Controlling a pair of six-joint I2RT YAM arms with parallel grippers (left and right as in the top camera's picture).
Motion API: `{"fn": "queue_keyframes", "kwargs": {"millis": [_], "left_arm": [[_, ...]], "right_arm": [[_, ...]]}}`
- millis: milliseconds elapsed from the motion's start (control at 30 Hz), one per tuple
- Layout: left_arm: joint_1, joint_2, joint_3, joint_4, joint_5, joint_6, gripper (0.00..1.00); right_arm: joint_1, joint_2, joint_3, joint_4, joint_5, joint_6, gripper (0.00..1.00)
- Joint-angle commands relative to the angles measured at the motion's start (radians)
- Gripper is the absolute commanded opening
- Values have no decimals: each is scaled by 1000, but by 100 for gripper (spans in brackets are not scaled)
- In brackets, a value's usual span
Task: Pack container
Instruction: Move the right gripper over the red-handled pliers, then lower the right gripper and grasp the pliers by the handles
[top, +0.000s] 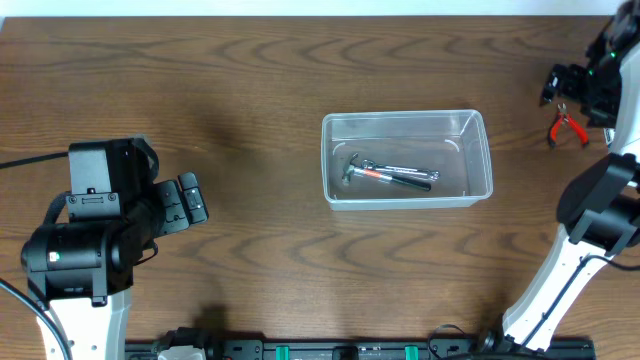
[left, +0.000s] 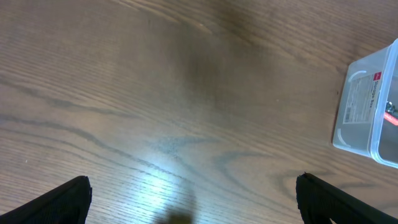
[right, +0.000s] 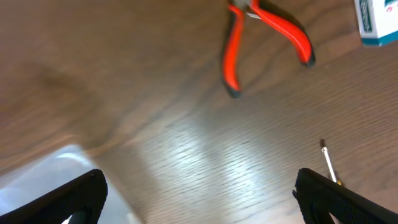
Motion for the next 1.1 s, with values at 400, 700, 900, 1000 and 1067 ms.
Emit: {"fn": "queue_keyframes", "kwargs": {"millis": [400,700,900,1000,1067], "left_arm": [[3,1,14,2,-4,-13,98],[3,1,14,-7,-4,-13,98],[3,1,14,-8,-4,-13,98],[3,1,14,-8,-4,-13,98],[3,1,14,-8,-4,-13,98]], "right_arm": [[-15,117,28,118,124,-86,99],[15,143,6,236,19,-110,99],[14,187,6,206,13,-71,99],[14,204,5,193,51,-29,99],[14,209,5,193,48,-19,99]]}}
